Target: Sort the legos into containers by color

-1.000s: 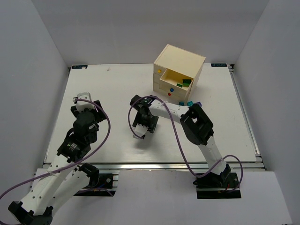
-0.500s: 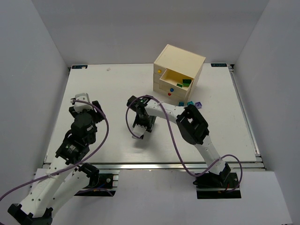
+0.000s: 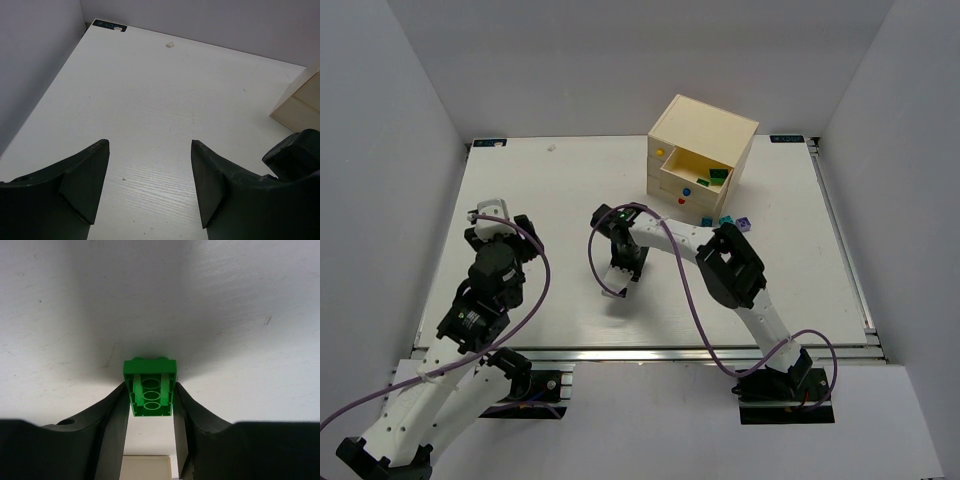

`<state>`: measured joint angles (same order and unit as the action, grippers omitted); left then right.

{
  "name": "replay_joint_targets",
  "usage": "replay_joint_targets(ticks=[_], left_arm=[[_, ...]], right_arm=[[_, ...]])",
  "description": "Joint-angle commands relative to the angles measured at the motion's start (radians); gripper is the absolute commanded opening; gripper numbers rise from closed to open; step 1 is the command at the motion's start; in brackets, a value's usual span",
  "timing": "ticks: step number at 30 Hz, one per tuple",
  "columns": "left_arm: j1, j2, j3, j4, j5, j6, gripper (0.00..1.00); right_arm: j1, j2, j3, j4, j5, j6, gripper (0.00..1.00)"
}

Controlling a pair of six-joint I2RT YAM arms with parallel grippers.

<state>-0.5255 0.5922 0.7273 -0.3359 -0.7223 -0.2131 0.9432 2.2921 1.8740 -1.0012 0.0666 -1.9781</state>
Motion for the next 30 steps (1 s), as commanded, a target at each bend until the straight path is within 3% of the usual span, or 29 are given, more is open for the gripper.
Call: replay_joint_targets(ticks=[1, 6, 10, 11, 22, 25, 30], left_arm=[[0.004, -0.011, -0.011, 0.006, -0.012, 0.007, 0.76], [0.004, -0.018, -0.014, 0.009, -0.026, 0.007, 0.76], [0.004, -0.032, -0.017, 0.012, -0.040, 0.004, 0.76], [0.004, -0.035, -0.019, 0.014, -0.042, 0.003, 0.76], [0.004, -0.077, -0.038, 0.044, -0.006, -0.003, 0.76], [0.004, -0.075, -0.045, 0.067, 0.064, 0.011, 0.76], [0.004, -0.049, -0.077, 0.164, 0.421, 0.027, 0.75]], right_arm=[[0.008, -0.002, -0.018, -0.005, -0.132, -0.197, 0.15], [0.006, -0.088, 0.008, 0.039, -0.244, 0.023, 0.06], [-0.009, -0.146, 0.117, 0.033, -0.310, 0.318, 0.01], [-0.015, -0.178, 0.129, 0.036, -0.310, 0.443, 0.00], [-0.152, -0.423, 0.254, 0.122, -0.232, 1.209, 0.01], [-0.234, -0.511, 0.240, 0.170, -0.215, 1.318, 0.01], [-0.397, -0.576, 0.234, 0.191, -0.228, 1.380, 0.00]])
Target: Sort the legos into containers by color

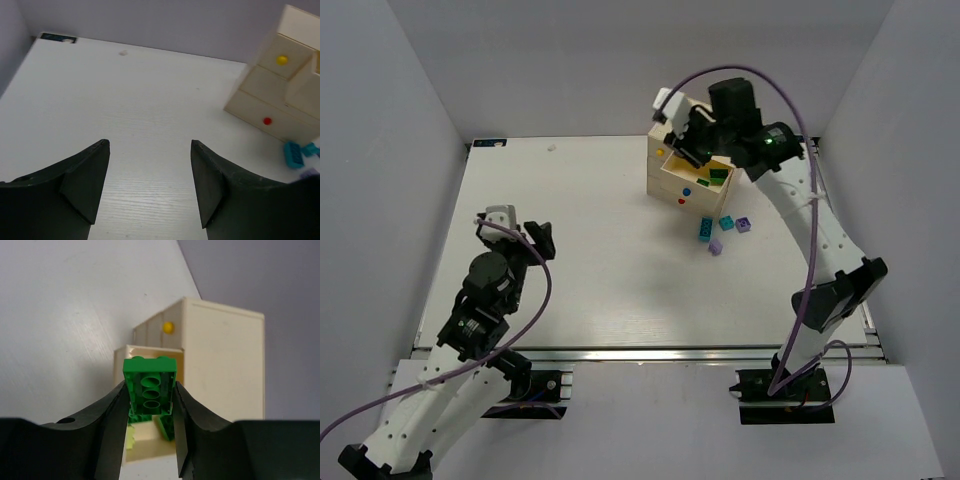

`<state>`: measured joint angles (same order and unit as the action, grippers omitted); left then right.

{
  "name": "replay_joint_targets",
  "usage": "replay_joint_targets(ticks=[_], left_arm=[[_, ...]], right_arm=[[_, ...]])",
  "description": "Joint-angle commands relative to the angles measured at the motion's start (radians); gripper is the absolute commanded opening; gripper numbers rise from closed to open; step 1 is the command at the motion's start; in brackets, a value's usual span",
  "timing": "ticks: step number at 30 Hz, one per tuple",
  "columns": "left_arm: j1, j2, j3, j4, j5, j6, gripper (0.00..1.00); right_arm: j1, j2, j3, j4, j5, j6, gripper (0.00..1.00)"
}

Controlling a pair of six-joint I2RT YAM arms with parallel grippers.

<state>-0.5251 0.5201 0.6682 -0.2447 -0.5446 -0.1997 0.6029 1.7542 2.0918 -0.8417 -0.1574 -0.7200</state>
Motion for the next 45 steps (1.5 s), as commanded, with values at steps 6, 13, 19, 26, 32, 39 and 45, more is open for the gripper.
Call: replay_joint_targets(ticks=[6, 13, 19, 26, 32, 39, 45], left_arm=[[0.004, 0.235, 0.020, 0.203, 0.705, -0.036, 0.71], [-0.021, 0.464, 0.117, 0.395, 0.923, -0.181, 0.74], [-0.021, 0.626, 0.152, 0.625, 0.982, -0.314, 0.75], [-0.030, 0.849, 0.234, 0.774, 1.015, -0.431, 0.72], [-0.059, 0.998, 0.324, 0.795, 1.015, -0.448, 0.55], [-0.090, 1.117, 0.422, 0.753, 0.954, -0.457, 0.30], [-0.122, 1.187, 0.495, 0.685, 0.884, -0.452, 0.27]], right_arm=[[-0.204, -0.033, 0.013, 0.006, -0.094, 0.174, 0.00], [-0.273, 0.008, -0.033, -0.011, -0.202, 0.180, 0.16], [-0.310, 0.033, -0.076, -0.002, -0.269, 0.183, 0.32], [-0.315, 0.054, -0.095, -0.004, -0.292, 0.189, 0.52], [-0.318, 0.045, -0.081, 0.009, -0.307, 0.214, 0.66], [-0.350, 0.021, -0.049, 0.194, -0.135, 0.396, 0.26], [-0.443, 0.125, 0.011, 0.282, -0.042, 0.565, 0.21]])
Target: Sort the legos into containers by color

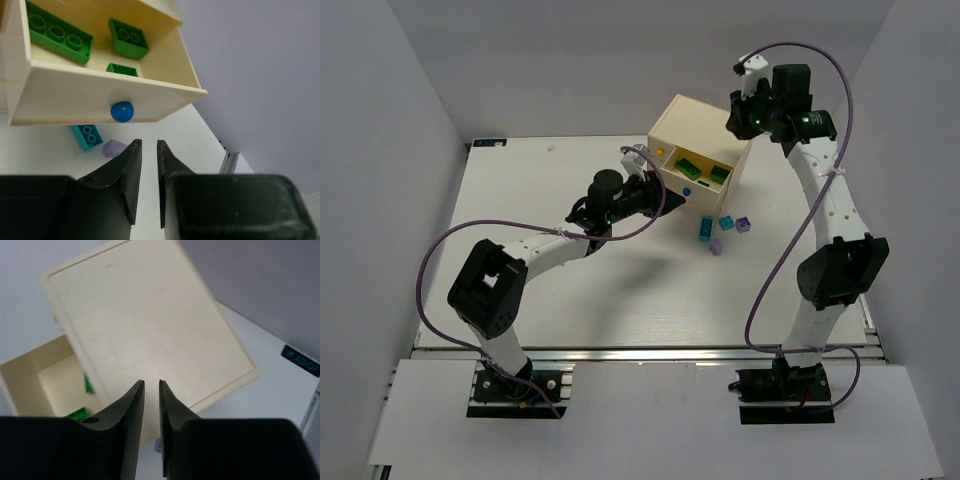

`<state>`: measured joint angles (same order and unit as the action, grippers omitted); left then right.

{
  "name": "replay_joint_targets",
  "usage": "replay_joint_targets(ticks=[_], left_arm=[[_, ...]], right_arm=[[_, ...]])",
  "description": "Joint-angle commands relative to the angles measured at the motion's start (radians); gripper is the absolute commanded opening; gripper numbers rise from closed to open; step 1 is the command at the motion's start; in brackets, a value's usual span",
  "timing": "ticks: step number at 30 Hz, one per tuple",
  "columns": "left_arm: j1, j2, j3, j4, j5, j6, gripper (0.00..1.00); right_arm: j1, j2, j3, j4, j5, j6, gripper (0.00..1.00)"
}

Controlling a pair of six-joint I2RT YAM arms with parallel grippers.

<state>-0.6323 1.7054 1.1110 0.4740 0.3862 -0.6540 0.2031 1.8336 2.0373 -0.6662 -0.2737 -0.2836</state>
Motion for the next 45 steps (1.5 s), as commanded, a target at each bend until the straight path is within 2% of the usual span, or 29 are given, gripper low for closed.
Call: replay_joint_targets(ticks=[1, 4, 5, 6, 7, 10, 15, 21, 29, 37, 40, 45], left_arm=[[-0.015, 0.008, 0.062, -0.058, -0.056, 0.007, 0.30], [-0.024, 0.037, 0.108, -0.113, -0.087, 0.022, 0.39], [-0.024, 0.045, 0.128, -0.121, -0.099, 0.027, 0.46], [-0.024, 0.059, 0.134, -0.127, -0.104, 0.030, 0.48], [-0.024, 0.065, 0.142, -0.135, -0.107, 0.031, 0.50], [-0.024, 0.094, 0.167, -0.141, -0.112, 0.030, 0.54], [-0.024, 0.134, 0.214, -0.158, -0.113, 0.030, 0.55], [-0.033, 0.152, 0.222, -0.138, -0.125, 0.022, 0.52], [-0.033, 0.160, 0.240, -0.135, -0.136, 0.017, 0.49], [-0.033, 0.187, 0.280, -0.138, -0.136, 0.011, 0.49], [-0.033, 0.192, 0.293, -0.141, -0.136, 0.010, 0.49], [-0.033, 0.217, 0.322, -0.150, -0.142, 0.010, 0.49]], right_arm=[[-0.053, 0.062, 0.076, 0.112, 0.056, 0.147, 0.25], [-0.091, 0.118, 0.139, 0.119, 0.004, 0.167, 0.45], [-0.097, 0.125, 0.150, 0.132, -0.007, 0.172, 0.52], [-0.122, 0.136, 0.156, 0.149, -0.019, 0.182, 0.63], [-0.128, 0.141, 0.155, 0.168, -0.051, 0.195, 0.68], [-0.175, 0.156, 0.129, 0.260, -0.138, 0.259, 0.74], [-0.189, 0.223, 0.162, 0.306, -0.228, 0.308, 0.74], [-0.248, 0.223, 0.049, 0.514, -0.300, 0.440, 0.71], [-0.260, 0.294, 0.055, 0.545, -0.311, 0.475, 0.67], [-0.280, 0.357, 0.049, 0.553, -0.392, 0.517, 0.63], [-0.281, 0.369, 0.050, 0.540, -0.433, 0.518, 0.57], [-0.291, 0.394, 0.052, 0.493, -0.539, 0.525, 0.40]])
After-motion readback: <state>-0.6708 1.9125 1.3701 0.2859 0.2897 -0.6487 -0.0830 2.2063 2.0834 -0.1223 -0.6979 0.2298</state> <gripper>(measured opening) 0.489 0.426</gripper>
